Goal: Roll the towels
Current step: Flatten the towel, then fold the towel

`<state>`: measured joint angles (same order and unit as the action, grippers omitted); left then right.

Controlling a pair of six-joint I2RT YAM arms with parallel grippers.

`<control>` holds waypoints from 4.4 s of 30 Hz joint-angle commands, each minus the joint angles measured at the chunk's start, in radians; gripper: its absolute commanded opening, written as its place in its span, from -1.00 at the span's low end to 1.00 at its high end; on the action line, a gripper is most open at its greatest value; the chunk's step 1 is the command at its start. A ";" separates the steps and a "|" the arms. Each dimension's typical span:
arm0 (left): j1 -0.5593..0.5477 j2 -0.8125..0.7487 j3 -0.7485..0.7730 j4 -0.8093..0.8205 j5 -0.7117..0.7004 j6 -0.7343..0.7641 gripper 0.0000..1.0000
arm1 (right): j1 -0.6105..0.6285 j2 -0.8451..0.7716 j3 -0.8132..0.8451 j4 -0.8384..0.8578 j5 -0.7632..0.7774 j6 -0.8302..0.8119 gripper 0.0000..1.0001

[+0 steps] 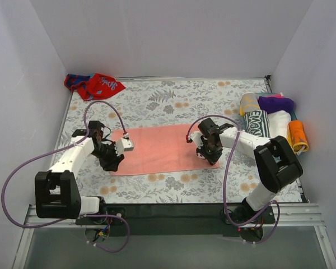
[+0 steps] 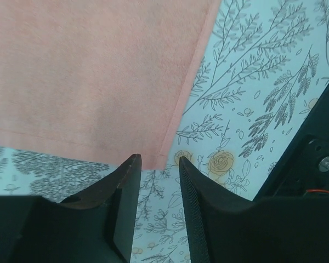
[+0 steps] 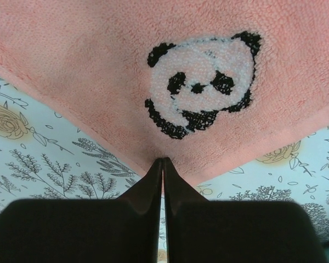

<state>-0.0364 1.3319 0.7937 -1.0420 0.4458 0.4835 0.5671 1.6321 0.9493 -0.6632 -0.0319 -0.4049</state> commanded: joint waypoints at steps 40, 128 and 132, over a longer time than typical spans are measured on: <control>0.084 0.031 0.056 0.042 0.101 -0.019 -0.32 | 0.073 0.011 0.153 -0.164 -0.232 0.063 -0.17; 0.182 0.661 0.595 0.387 0.114 -0.346 -0.29 | -0.303 0.532 0.721 -0.021 -0.226 0.156 -0.97; 0.182 0.639 0.547 0.395 0.128 -0.332 -0.30 | -0.303 0.537 0.724 -0.021 -0.224 0.156 -0.97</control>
<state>0.1421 2.0098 1.3762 -0.6468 0.5430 0.1310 0.2630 2.1647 1.6680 -0.6960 -0.2432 -0.2413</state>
